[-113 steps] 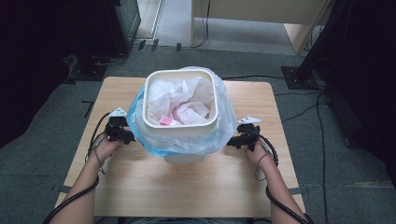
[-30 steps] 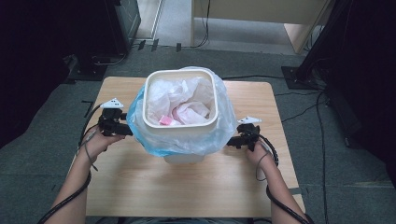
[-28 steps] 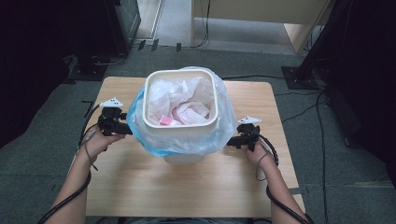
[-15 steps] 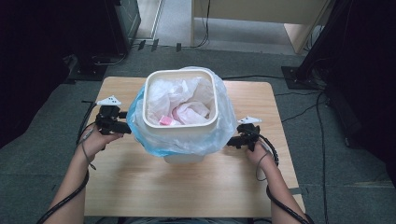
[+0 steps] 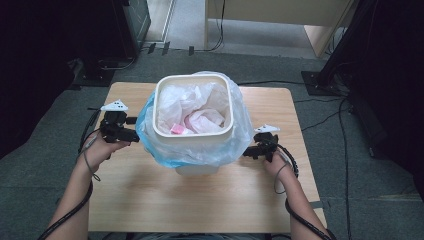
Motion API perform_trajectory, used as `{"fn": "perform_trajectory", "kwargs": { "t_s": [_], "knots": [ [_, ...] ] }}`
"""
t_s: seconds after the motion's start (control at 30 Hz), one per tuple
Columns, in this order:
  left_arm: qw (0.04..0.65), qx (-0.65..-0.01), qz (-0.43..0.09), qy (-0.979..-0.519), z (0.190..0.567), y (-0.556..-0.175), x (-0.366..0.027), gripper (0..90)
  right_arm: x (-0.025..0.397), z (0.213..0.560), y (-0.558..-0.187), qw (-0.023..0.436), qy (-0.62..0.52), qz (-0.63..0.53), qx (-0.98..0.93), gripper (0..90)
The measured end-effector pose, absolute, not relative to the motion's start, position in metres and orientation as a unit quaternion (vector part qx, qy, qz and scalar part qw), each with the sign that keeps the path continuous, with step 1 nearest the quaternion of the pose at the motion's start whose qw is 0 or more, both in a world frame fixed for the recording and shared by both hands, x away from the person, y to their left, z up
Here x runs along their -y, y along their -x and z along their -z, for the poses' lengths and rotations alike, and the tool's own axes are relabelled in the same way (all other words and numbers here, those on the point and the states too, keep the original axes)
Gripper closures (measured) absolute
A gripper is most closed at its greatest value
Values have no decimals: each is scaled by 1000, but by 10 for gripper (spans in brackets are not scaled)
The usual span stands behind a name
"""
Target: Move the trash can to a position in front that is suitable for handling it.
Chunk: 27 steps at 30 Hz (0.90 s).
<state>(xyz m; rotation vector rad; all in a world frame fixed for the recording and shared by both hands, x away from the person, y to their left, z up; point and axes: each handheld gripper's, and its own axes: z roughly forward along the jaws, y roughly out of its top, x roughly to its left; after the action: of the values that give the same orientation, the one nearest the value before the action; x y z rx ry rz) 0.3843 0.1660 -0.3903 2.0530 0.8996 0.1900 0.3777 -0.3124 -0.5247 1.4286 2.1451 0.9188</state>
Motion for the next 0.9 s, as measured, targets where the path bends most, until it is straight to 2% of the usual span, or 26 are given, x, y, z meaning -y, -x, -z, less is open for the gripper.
{"fn": "perform_trajectory", "kwargs": {
  "t_s": [0.9],
  "knots": [
    [445,-329,-94,-828,372,-374,-162,158,312,525,-378,202,-514,-328,-767,0]
  ]
}}
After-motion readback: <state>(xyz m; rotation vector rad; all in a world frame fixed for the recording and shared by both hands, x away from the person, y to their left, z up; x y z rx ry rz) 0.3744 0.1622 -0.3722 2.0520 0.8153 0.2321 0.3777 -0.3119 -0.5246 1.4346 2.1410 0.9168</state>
